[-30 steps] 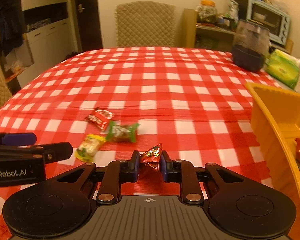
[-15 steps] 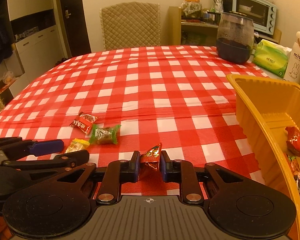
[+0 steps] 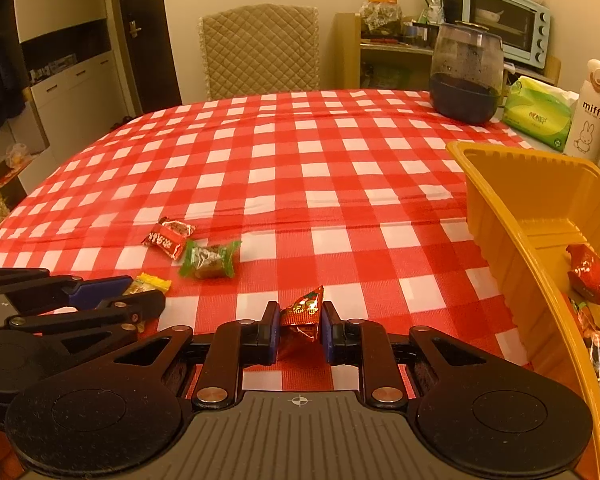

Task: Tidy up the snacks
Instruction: 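Grasp the yellow-green candy packet with the left gripper, then carry the yellow-green packet and gold candy toward the orange tray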

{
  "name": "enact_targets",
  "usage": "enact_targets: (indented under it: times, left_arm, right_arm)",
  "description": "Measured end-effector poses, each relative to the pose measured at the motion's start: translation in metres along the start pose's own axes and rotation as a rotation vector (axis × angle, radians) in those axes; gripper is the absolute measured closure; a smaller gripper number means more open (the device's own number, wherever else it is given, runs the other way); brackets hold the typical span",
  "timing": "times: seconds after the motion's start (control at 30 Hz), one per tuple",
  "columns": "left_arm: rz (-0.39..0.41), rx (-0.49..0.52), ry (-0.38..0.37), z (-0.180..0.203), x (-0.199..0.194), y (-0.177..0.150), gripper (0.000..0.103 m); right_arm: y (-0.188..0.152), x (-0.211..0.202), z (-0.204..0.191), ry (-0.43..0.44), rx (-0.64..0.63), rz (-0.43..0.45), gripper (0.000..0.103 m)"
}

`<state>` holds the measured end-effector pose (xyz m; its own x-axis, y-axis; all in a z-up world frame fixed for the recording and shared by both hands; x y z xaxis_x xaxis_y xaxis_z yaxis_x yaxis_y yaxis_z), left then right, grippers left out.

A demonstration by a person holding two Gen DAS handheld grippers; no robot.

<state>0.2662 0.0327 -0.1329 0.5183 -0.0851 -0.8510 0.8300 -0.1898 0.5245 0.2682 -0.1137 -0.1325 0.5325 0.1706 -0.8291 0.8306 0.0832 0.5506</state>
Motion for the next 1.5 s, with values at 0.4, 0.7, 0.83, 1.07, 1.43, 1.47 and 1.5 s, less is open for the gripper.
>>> enact_targets:
  times: [0.4,0.7,0.83,1.07,1.43,1.47,1.5]
  left_arm:
    - [0.013,-0.072,-0.023,0.008,-0.046,-0.016,0.084]
    - [-0.014,-0.16,-0.043,0.034,-0.095,-0.053,0.084]
    - [-0.012,-0.19,-0.053,0.046,-0.119,-0.066,0.084]
    - [0.003,-0.206,-0.06,0.063,-0.157,-0.083,0.084]
    - [0.038,-0.186,-0.068,0.084,-0.192,-0.087,0.084]
    - [0.041,-0.182,-0.069,0.087,-0.195,-0.086,0.084]
    - [0.043,-0.178,-0.071,0.089,-0.197,-0.086,0.084]
  right_arm:
    - [-0.03,-0.039,-0.002,0.011,-0.025,0.0,0.082]
    - [-0.067,-0.093,0.009,0.02,-0.009,-0.003,0.082]
    - [-0.082,-0.118,0.015,0.02,0.003,0.007,0.082]
    - [-0.1,-0.156,0.025,0.021,0.015,0.039,0.082]
    - [-0.113,-0.198,0.042,0.017,0.033,0.089,0.082]
    - [-0.114,-0.201,0.043,0.016,0.036,0.092,0.082]
    - [-0.115,-0.203,0.045,0.015,0.039,0.095,0.082]
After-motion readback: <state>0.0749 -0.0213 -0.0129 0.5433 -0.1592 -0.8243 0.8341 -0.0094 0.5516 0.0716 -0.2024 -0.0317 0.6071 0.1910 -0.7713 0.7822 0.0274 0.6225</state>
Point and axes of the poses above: each gripper's, at about its wrist camera, not at the fingertips, and x roughly the way its jaws point, z to its right, y to its top, the point moved 3 cm from there along x, roughly the way its jaws point, and after that the axes turned 15 degrees about -z, right-handed, at the moved point
